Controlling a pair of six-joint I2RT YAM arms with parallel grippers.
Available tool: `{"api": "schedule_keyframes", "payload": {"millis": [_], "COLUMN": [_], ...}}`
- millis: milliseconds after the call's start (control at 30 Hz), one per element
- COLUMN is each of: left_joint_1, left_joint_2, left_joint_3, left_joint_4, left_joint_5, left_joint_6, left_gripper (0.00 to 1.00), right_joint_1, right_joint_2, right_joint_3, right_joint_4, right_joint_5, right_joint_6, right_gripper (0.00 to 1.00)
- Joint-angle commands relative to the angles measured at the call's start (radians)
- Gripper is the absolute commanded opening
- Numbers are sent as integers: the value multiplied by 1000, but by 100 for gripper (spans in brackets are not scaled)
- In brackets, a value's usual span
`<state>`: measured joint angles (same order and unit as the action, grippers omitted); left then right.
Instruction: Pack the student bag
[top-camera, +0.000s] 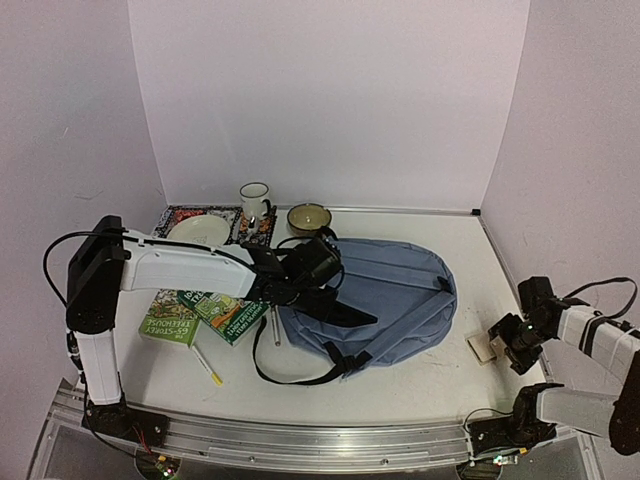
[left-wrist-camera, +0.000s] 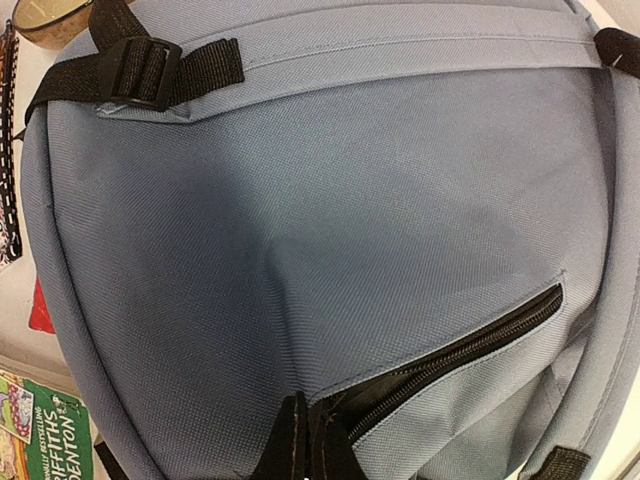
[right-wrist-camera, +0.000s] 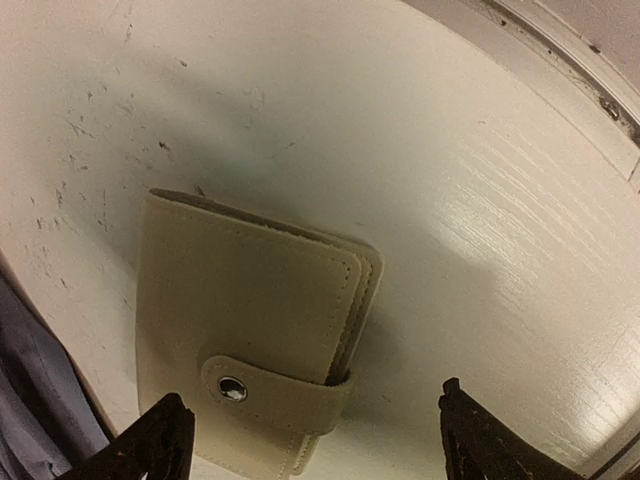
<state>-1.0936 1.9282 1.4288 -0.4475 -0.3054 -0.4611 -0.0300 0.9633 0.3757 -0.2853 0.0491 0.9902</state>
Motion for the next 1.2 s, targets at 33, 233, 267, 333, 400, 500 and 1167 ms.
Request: {"api": "schedule_keyframes", "payload": {"millis": [33, 233, 267, 333, 400, 500, 1167], "left_joint_1": [6, 6, 6, 6, 6, 6, 20], "left_joint_2": [-36, -37, -37, -37, -37, -41, -69], "left_joint_3": [69, 67, 66, 65, 63, 58, 58], "left_joint_4": [27, 27, 28, 27, 27, 27, 27], "left_joint_5": [28, 50, 53, 57, 59, 55, 46], "left_joint_6": [-27, -30, -31, -34, -36, -41, -162], "left_gripper": [0, 0, 0, 0, 0, 0, 0], "right_joint_1": [-5, -5, -6, -5, -5, -6, -6], "right_joint_2": [22, 51, 66, 93, 118, 137, -55], "right_joint_3": [-31, -66, -66, -64, -63, -60, 39], "right_joint_4": [24, 132, 149, 178, 208, 261, 246], "right_joint_5": [-37, -101, -110, -121, -125, -140, -271], "right_joint_6": [31, 37, 31, 18, 3, -24, -222], "right_gripper": [77, 69, 68, 65, 62, 57, 0]}}
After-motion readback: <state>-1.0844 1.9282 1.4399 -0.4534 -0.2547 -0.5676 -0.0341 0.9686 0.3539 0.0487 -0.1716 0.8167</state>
